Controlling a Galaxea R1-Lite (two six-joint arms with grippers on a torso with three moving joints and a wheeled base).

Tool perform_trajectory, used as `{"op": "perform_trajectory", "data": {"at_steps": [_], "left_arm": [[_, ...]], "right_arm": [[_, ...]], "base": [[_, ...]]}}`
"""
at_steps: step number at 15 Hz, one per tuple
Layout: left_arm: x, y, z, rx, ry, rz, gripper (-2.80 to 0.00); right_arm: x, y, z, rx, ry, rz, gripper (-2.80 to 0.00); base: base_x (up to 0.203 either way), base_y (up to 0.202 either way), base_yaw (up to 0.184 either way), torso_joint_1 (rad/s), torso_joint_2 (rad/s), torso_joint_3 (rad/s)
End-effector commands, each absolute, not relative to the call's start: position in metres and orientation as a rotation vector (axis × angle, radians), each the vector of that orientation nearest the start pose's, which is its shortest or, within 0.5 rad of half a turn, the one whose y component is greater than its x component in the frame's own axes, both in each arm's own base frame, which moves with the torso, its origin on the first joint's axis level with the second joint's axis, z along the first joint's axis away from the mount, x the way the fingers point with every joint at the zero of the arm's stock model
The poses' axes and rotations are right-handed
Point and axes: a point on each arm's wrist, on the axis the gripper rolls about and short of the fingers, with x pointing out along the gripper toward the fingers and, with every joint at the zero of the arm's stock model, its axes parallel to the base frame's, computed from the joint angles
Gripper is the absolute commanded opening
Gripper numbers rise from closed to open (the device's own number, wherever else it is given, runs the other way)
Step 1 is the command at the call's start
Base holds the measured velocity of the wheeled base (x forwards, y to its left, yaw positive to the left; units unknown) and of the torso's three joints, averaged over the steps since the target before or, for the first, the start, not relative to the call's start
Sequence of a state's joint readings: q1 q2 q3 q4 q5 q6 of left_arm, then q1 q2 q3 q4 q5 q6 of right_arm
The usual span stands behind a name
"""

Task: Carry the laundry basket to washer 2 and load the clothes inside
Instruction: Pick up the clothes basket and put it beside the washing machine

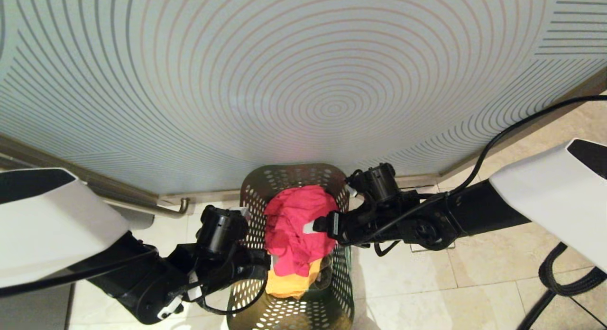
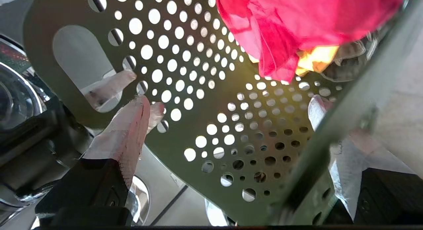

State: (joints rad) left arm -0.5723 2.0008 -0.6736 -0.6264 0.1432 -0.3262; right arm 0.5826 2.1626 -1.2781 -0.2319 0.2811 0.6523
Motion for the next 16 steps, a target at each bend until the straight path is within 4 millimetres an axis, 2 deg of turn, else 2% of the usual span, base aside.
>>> {"op": "perform_trajectory", "data": {"at_steps": [1, 3, 4, 6, 7, 16], "left_arm": [[0.275, -0.173, 0.051, -0.059, 0.719, -0.293, 0.00], [0.278, -0.175, 0.048, -0.056, 0.721, -0.290, 0.00], [0.280, -0.176, 0.048, -0.057, 0.716, -0.287, 0.00], [0.279, -0.176, 0.049, -0.055, 0.715, -0.289, 0.00], [0.279, -0.176, 0.049, -0.055, 0.714, -0.290, -2.80], [0.279, -0.175, 0.051, -0.054, 0.708, -0.278, -2.80]], "right_arm": [[0.347, 0.236, 0.092, 0.489, 0.922, 0.573, 0.00], [0.349, 0.237, 0.084, 0.483, 0.936, 0.566, 0.00], [0.349, 0.238, 0.082, 0.482, 0.940, 0.565, -2.80], [0.349, 0.238, 0.081, 0.484, 0.943, 0.563, -2.80], [0.349, 0.238, 0.082, 0.485, 0.943, 0.563, -2.80], [0.348, 0.237, 0.085, 0.487, 0.936, 0.564, -2.80]], "base": [[0.000, 0.000, 0.000, 0.000, 0.00, 0.000], [0.000, 0.000, 0.000, 0.000, 0.00, 0.000], [0.000, 0.000, 0.000, 0.000, 0.00, 0.000], [0.000, 0.000, 0.000, 0.000, 0.00, 0.000], [0.000, 0.000, 0.000, 0.000, 0.00, 0.000], [0.000, 0.000, 0.000, 0.000, 0.00, 0.000]]}}
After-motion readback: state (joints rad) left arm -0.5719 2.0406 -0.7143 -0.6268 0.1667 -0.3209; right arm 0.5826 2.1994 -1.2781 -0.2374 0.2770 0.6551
